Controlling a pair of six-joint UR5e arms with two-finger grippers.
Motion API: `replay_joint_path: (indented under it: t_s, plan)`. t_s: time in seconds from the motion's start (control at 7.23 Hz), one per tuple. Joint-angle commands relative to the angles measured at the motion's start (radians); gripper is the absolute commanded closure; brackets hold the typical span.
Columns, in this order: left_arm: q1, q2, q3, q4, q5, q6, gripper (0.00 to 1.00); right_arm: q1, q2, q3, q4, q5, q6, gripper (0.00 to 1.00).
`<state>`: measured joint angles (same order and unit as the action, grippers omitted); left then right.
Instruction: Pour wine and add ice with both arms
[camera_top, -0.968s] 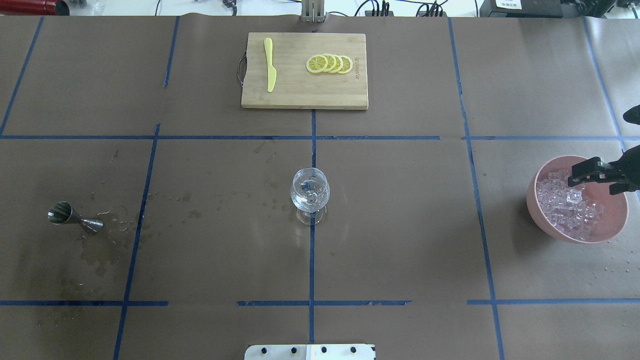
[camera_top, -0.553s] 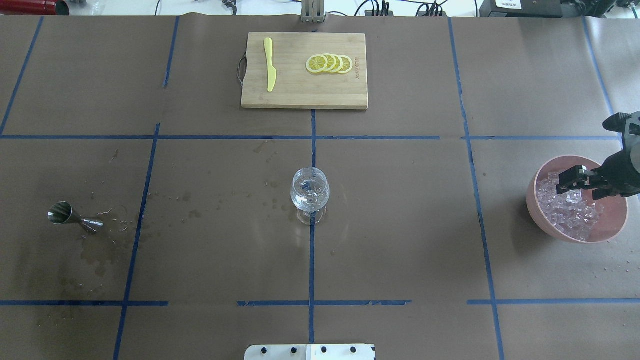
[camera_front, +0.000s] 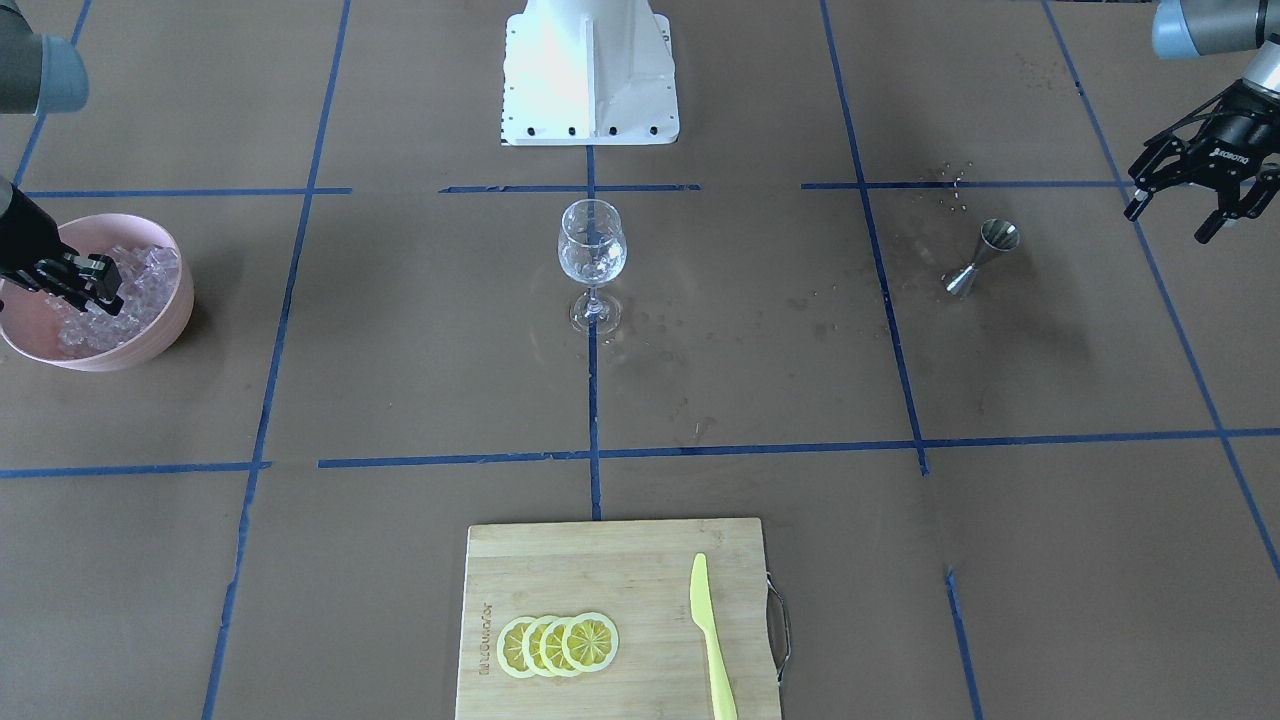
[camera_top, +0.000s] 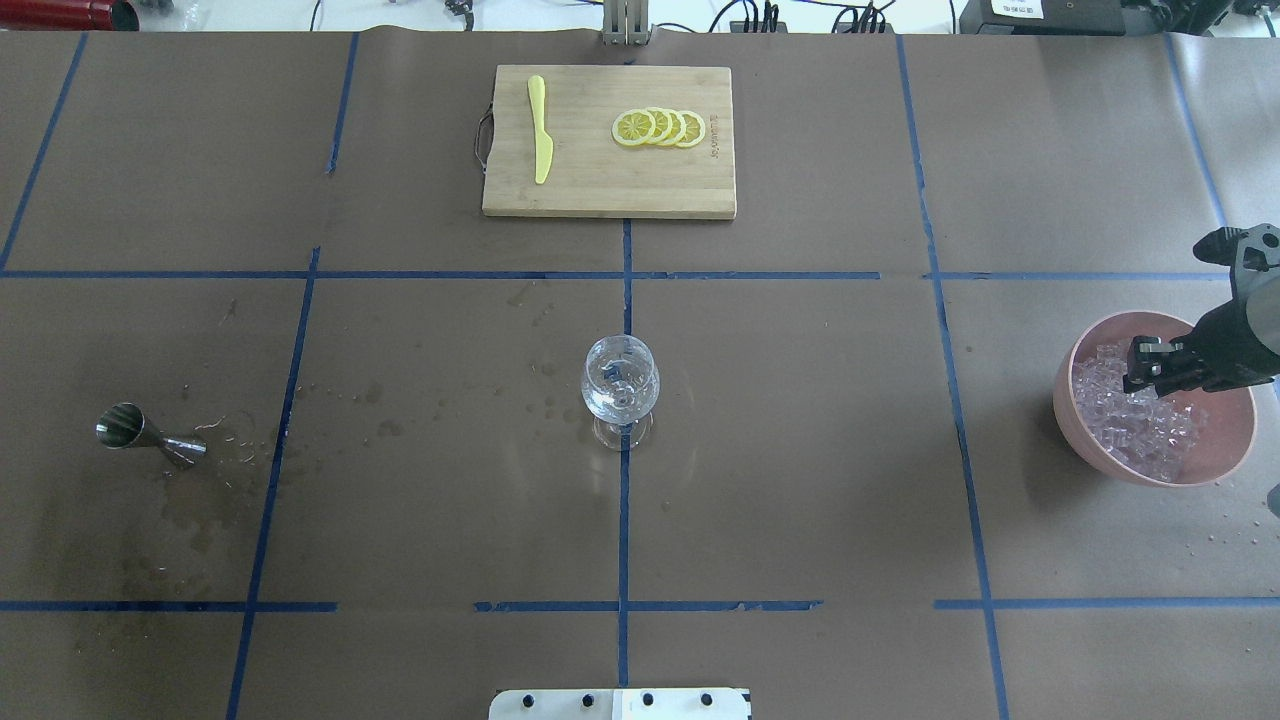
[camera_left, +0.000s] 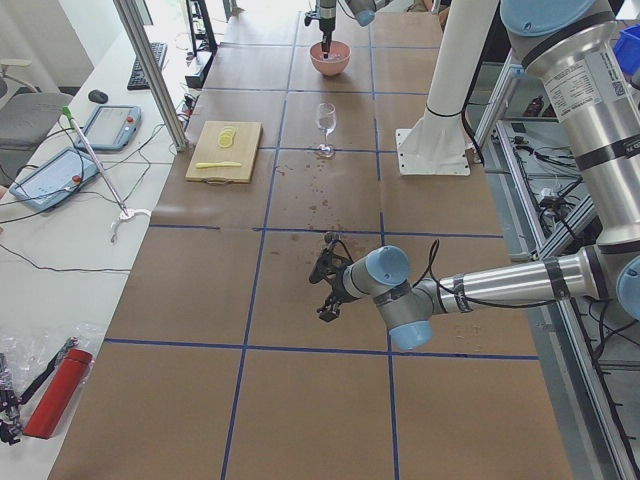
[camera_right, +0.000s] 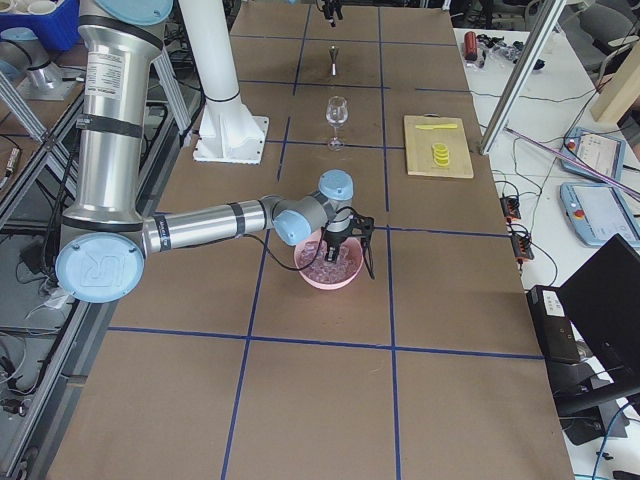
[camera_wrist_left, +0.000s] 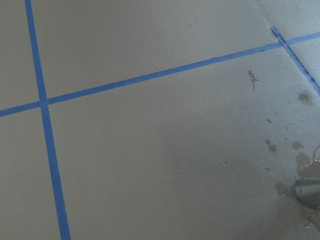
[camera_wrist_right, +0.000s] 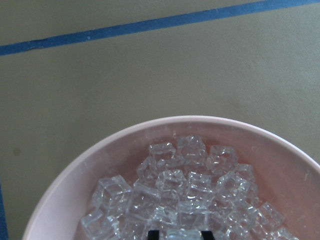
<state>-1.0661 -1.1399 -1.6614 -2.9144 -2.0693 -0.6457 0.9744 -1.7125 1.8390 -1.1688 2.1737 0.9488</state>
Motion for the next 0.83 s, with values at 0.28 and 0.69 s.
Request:
replay_joint_path:
  t_s: [0.28, 0.69]
  plan:
    - [-0.006, 0.003, -0.015, -0.002, -0.002, 0.0, 0.0, 0.111, 0.005, 0.148, -0.031, 0.076, 0.007, 1.0]
    - [-0.006, 0.0, -0.008, -0.044, -0.002, -0.002, 0.0, 0.053, 0.251, 0.22, -0.037, 0.113, 0.414, 1.0]
